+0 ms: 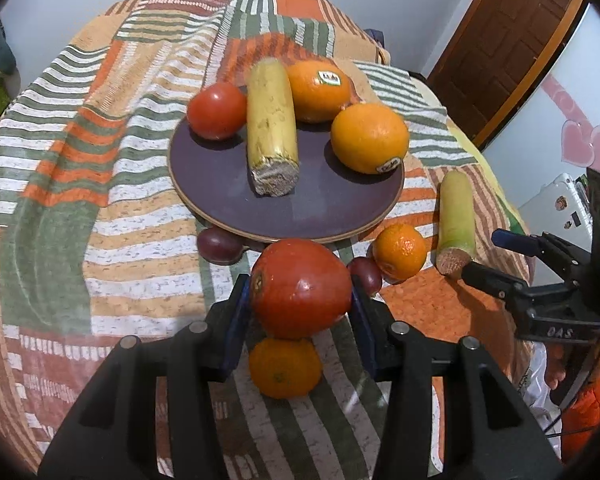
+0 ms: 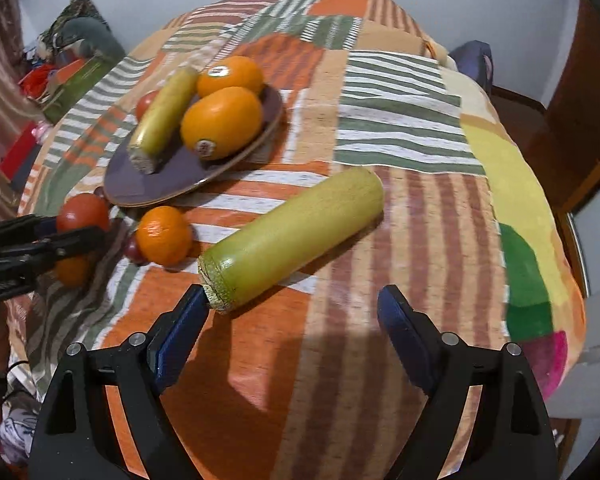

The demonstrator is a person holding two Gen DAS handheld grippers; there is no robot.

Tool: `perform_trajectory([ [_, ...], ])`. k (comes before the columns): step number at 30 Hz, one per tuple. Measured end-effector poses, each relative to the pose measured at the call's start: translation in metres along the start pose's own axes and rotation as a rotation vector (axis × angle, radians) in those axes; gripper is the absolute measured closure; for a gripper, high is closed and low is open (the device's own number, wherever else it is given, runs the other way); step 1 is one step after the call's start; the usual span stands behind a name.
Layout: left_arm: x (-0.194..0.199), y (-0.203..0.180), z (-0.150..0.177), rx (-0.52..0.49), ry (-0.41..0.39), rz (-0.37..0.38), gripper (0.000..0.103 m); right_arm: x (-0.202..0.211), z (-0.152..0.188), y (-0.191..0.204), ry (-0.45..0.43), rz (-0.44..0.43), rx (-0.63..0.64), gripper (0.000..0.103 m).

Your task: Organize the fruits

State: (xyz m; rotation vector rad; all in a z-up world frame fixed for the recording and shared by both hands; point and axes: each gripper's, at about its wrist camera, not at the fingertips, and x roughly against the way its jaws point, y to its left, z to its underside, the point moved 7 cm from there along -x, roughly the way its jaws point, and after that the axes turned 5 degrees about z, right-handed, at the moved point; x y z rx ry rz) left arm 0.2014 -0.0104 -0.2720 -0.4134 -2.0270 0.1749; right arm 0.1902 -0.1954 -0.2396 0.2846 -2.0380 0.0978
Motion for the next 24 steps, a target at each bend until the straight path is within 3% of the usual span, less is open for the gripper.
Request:
perform_trajectory([
  [9, 0.020, 0.003, -0.006, 0.005, -0.051, -0.008, 0.057, 0.019, -0.022, -0.002, -0.073, -0.007, -0.018, 0.021],
  [16, 0.025, 0.006, -0.007, 0.017, -0.065, -0.010, 0.057, -0.011, -0.036, -0.008, -0.053, 0.077, -0.025, 0.023],
  [22, 0.027, 0.012, -0.006, 0.027, -0.069, -0.014, 0.057, -0.042, -0.032, 0.001, -0.005, 0.102, -0.010, 0.029],
  [24, 0.028, 0.014, -0.007, 0.030, -0.073, -0.015, 0.057, -0.038, -0.030, -0.003, -0.009, 0.076, -0.026, 0.038],
])
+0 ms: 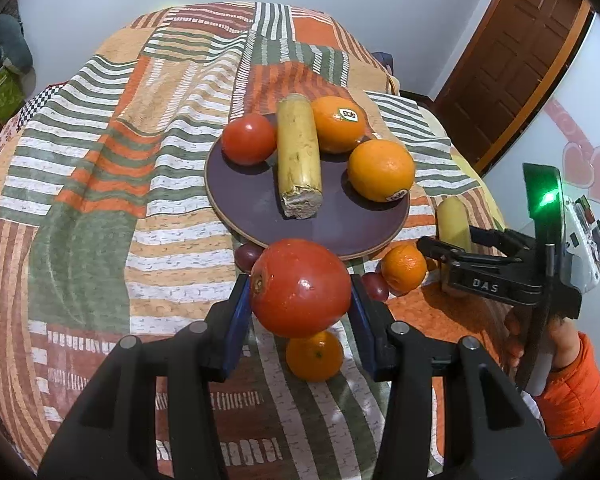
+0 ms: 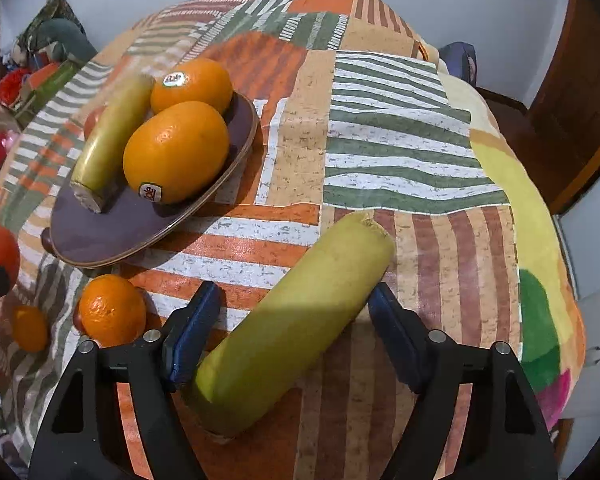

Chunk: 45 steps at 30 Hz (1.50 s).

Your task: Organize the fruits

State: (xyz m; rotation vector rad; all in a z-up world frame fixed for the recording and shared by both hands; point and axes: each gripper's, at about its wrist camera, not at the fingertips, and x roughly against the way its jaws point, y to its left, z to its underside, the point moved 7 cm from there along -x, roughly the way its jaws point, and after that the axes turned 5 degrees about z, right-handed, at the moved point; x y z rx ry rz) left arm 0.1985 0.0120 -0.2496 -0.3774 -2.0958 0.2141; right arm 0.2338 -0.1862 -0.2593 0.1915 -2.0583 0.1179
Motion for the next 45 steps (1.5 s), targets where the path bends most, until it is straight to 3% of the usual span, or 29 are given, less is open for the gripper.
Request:
perform_trajectory([
  [6, 0.001, 0.004, -0.002, 0.005, -0.003, -0.004, 0.057, 0.015, 0.010, -0.007, -0.010, -0.041, 0.015, 0.064],
  [9, 0.002, 0.004, -0.003, 0.006, -0.007, -0.004, 0.057, 0.024, 0.016, -0.011, -0.020, -0.037, 0.033, 0.069],
  [16, -0.001, 0.006, -0.006, 0.006, -0.004, -0.013, 0.057, 0.016, 0.012, -0.020, 0.021, -0.070, -0.004, 0.070],
  [21, -0.001, 0.007, -0.009, 0.006, -0.007, -0.021, 0.057, 0.005, 0.002, -0.018, 0.009, -0.038, 0.012, 0.069],
  [32, -0.003, 0.018, -0.032, 0.001, -0.032, -0.043, 0.057, 0.041, -0.025, 0.004, -0.134, -0.072, 0.054, 0.070],
  [39, -0.005, 0.023, -0.050, 0.003, -0.050, -0.048, 0.057, 0.069, -0.056, 0.038, -0.233, -0.147, 0.098, 0.070],
  [45, -0.008, 0.027, -0.061, -0.007, -0.062, -0.057, 0.057, 0.077, -0.073, 0.066, -0.267, -0.220, 0.135, 0.070],
])
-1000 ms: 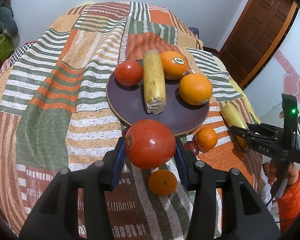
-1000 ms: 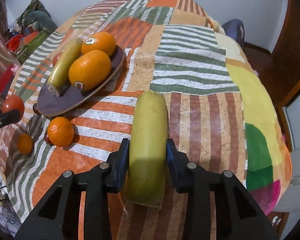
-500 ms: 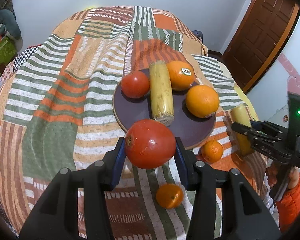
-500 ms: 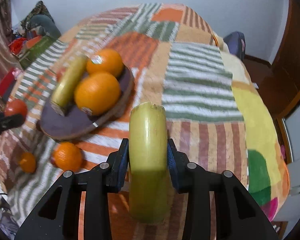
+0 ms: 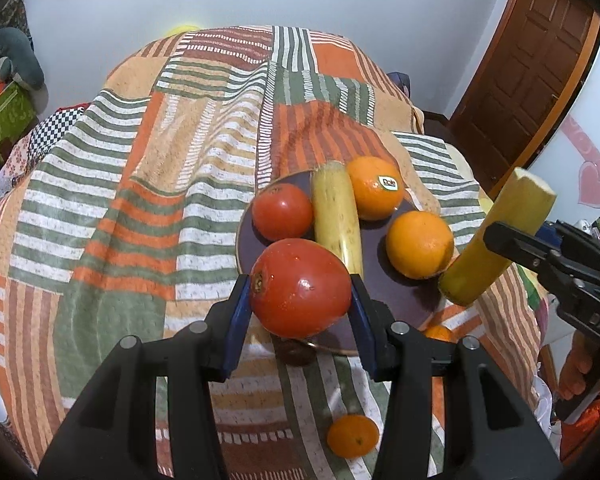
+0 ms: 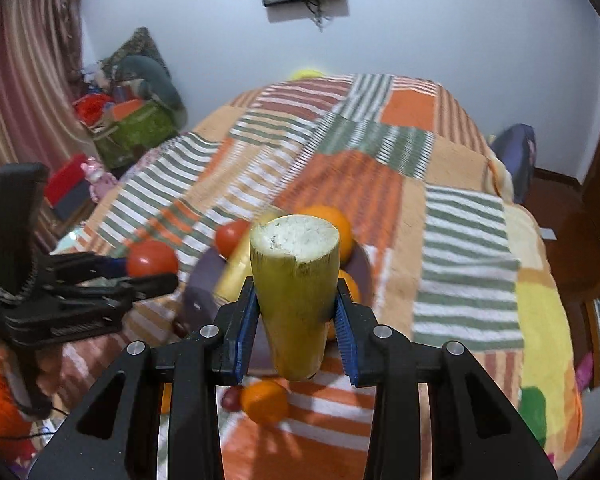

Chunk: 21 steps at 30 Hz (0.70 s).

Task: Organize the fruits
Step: 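Lift the squash with the right tool while the left tool carries the tomato toward the plate, then lay the squash on the purple plate with the right tool while the left tool sets the tomato there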

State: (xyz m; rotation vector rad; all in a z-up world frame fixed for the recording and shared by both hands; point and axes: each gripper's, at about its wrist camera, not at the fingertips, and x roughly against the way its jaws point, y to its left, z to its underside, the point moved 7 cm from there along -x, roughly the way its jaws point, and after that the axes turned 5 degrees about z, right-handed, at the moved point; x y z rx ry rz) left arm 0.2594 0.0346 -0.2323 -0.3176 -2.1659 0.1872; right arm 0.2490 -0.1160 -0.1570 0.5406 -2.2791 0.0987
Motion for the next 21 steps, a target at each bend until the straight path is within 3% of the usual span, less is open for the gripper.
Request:
perform_trajectory([
  [12, -0.026, 0.011, -0.010, -0.003, 0.029, -0.006, 0.057, -0.039, -0.008, 0.027, 0.043, -0.055, 0.017, 0.070],
  [21, -0.046, 0.012, -0.018, -0.015, 0.050, 0.011, 0.057, -0.064, -0.010, 0.029, 0.076, -0.043, 0.022, 0.070],
])
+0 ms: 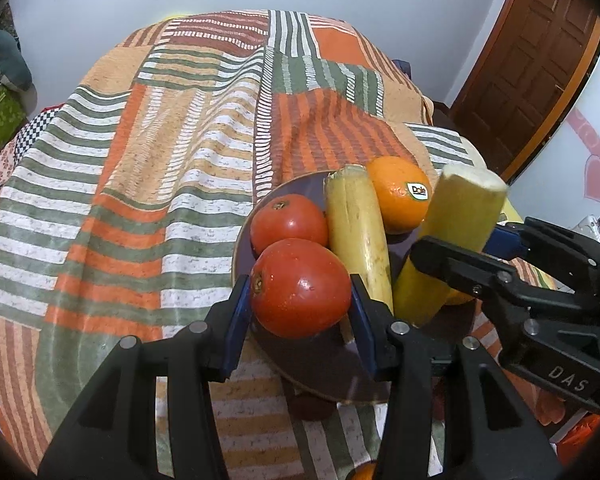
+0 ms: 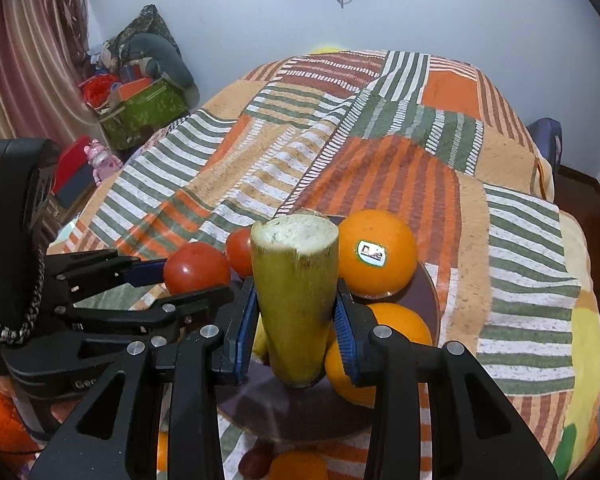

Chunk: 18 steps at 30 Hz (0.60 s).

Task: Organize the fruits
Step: 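Lay the squash on the purple plate with the right tool while the left tool sets the tomato there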

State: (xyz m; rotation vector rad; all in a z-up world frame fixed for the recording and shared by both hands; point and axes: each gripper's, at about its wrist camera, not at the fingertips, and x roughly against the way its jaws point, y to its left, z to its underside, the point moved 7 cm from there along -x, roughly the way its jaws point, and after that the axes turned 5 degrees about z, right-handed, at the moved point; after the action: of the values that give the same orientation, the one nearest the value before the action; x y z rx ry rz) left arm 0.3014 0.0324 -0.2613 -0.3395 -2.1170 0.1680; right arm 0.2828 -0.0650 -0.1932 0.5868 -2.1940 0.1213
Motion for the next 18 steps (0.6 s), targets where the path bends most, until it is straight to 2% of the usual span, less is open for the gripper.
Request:
perform_trajectory([
  [18, -0.011, 0.006, -0.004, 0.021, 0.007, 0.008, 0.057, -0.011, -0.006, -0.004, 0.001, 0.020, -0.021, 0.068],
])
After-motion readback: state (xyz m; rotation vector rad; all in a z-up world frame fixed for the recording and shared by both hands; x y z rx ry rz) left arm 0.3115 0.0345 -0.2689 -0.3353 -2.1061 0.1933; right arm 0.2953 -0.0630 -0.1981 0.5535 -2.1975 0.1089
